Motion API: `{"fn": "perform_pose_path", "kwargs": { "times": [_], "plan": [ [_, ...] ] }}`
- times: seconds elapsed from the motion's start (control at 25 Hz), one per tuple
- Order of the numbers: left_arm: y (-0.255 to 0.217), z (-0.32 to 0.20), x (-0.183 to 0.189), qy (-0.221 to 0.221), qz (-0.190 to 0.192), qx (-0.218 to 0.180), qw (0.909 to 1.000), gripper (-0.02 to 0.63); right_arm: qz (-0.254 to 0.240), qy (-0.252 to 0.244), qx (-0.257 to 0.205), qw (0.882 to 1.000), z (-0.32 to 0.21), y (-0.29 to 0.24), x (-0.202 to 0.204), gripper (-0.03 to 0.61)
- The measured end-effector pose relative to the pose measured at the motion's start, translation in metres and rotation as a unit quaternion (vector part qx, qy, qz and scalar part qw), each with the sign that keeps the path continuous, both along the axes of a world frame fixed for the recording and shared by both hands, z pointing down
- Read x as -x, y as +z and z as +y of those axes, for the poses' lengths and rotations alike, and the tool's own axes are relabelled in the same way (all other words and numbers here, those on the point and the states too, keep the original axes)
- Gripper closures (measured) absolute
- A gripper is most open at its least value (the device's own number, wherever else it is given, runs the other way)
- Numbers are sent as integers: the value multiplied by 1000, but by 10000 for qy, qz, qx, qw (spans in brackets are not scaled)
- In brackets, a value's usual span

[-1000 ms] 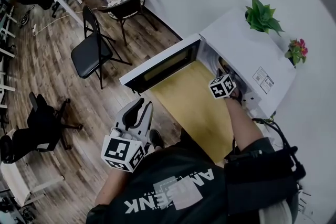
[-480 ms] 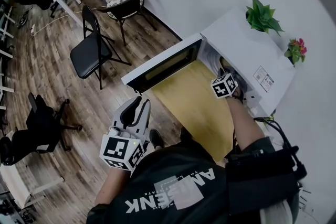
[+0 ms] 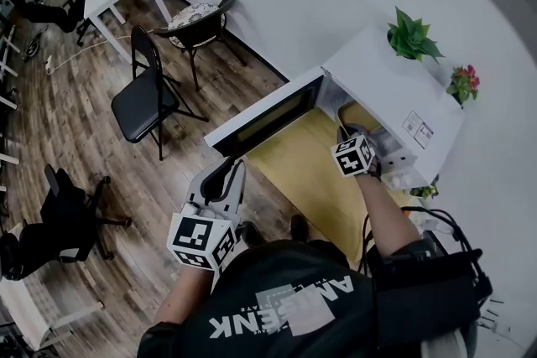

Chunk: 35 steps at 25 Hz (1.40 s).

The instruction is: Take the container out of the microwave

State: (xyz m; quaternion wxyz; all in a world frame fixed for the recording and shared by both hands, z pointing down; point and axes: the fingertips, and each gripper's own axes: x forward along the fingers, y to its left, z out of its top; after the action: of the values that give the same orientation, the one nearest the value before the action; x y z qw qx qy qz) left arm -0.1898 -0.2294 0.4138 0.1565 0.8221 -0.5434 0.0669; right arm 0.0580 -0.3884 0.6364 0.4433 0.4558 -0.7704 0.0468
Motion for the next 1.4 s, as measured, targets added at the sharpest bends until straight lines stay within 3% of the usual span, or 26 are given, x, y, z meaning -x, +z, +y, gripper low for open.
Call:
{"fn": "perform_pose_path", "kwargs": {
  "times": [0.4,1.0,1.4],
  "plan": [
    [-10,-5,8,407,145,-170,9989,591,-820,-413,393,9950,72,-41,54,551],
    [-24,-23,-2,1049,457,-337,9929,612,-1461,-793,204,9859,151,-132,84,551],
    [-30,-21,-36,1687,447,-409,9838,612,-1512,-740,-314,9852,171,-194,66,551]
  ]
}}
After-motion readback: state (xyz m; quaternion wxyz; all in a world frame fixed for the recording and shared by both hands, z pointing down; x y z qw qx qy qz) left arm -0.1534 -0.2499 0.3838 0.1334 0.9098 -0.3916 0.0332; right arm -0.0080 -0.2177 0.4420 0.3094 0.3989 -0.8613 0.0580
